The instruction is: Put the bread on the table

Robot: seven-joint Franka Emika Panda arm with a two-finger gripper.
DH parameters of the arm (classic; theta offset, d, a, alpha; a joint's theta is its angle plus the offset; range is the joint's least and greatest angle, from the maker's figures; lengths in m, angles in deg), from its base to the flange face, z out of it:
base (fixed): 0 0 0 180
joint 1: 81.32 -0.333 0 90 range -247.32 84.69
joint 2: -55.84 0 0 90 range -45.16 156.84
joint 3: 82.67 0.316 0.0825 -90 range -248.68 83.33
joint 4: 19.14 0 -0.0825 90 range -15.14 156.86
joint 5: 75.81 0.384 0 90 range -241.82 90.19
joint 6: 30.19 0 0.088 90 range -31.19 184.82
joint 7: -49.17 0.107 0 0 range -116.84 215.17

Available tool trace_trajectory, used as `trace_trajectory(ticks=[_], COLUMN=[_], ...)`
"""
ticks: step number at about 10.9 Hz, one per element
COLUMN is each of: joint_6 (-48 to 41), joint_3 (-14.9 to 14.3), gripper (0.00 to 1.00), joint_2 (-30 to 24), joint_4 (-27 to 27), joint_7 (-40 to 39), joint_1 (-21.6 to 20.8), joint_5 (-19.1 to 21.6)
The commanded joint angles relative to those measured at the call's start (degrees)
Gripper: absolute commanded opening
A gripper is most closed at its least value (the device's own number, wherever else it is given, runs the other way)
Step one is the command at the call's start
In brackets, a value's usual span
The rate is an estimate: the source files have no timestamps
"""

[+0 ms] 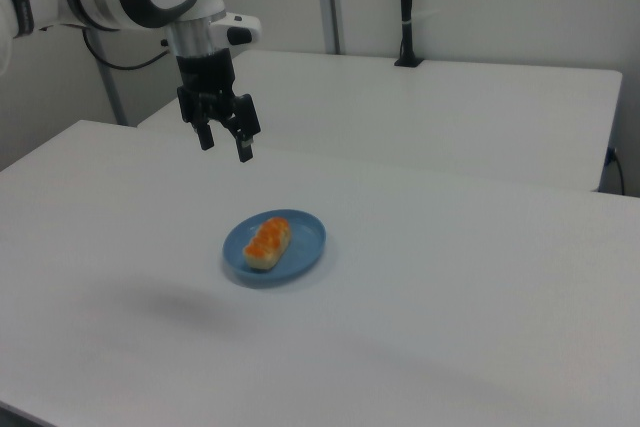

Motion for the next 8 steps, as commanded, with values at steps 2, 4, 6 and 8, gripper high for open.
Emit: trace_trajectory(ticks=[2,4,6,8], joint_6=[0.75,0.84,0.92,2.58], joint_3=[-1.36,-1.53,-1.53,-1.53], gripper=[1.00,1.00,1.00,1.00], joint_2=[0.79,0.79,1.31,2.10], joint_4=[-0.13,-0.13,-0.13,-0.13], joint_7=[0.61,0.52,0.52,0.52], joint_1=[-0.84,-0.84,-0.84,-0.93], joint_5=[-0.48,-0.48,-0.48,-0.31])
